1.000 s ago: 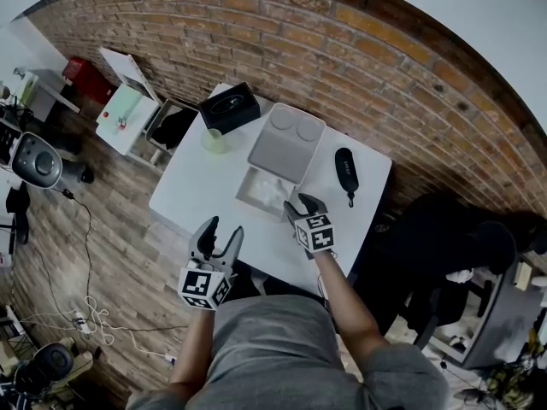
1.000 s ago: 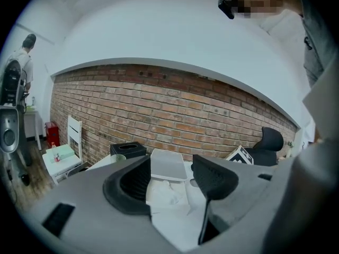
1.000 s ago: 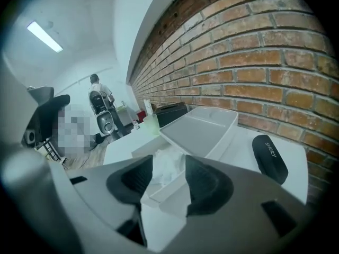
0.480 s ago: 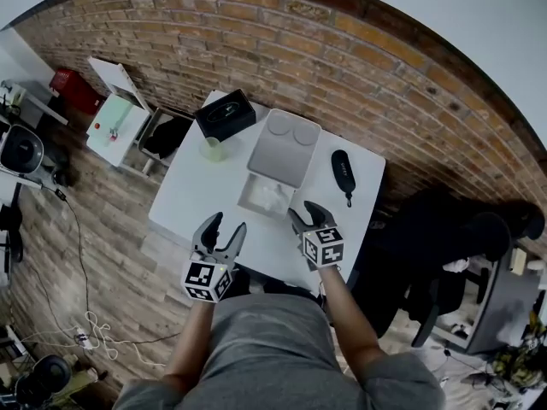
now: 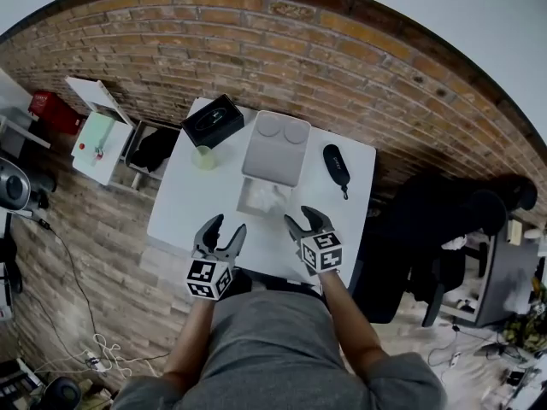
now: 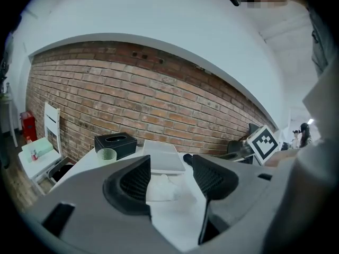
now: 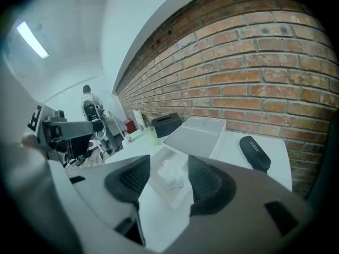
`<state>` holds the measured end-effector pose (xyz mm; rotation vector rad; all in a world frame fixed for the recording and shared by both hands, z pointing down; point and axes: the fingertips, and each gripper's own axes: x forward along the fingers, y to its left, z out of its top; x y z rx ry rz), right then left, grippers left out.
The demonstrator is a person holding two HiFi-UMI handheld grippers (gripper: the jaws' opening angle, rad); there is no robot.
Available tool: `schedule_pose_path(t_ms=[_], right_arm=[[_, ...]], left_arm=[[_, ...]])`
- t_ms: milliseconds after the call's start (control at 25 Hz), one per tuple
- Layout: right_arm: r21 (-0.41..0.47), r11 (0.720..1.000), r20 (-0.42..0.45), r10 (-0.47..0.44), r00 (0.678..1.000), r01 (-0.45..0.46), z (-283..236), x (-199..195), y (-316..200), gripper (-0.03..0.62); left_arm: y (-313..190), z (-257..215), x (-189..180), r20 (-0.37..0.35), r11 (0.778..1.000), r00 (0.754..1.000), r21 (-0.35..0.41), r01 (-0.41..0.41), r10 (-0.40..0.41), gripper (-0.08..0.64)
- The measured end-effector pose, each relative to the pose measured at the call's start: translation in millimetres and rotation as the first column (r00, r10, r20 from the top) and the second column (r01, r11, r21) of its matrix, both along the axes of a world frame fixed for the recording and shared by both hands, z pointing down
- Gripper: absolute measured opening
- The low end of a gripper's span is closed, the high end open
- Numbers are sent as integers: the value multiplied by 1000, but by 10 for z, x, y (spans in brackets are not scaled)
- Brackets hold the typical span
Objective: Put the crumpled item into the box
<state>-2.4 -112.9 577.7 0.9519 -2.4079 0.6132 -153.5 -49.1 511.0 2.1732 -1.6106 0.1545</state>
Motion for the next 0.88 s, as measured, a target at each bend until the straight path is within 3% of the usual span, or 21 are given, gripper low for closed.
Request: schedule_pose_path(t_ms=[440,880], right_arm=[[-17,999,-39,28,999,-29,164,-8,321,247],[-48,998,-88,43,995,-47,482,-135,522,258]], left_arm=[[-32,495,-39,14,987,992,-99,-124,126,247],[-119,739,-60,15,969,976,-119,-215,219,247]])
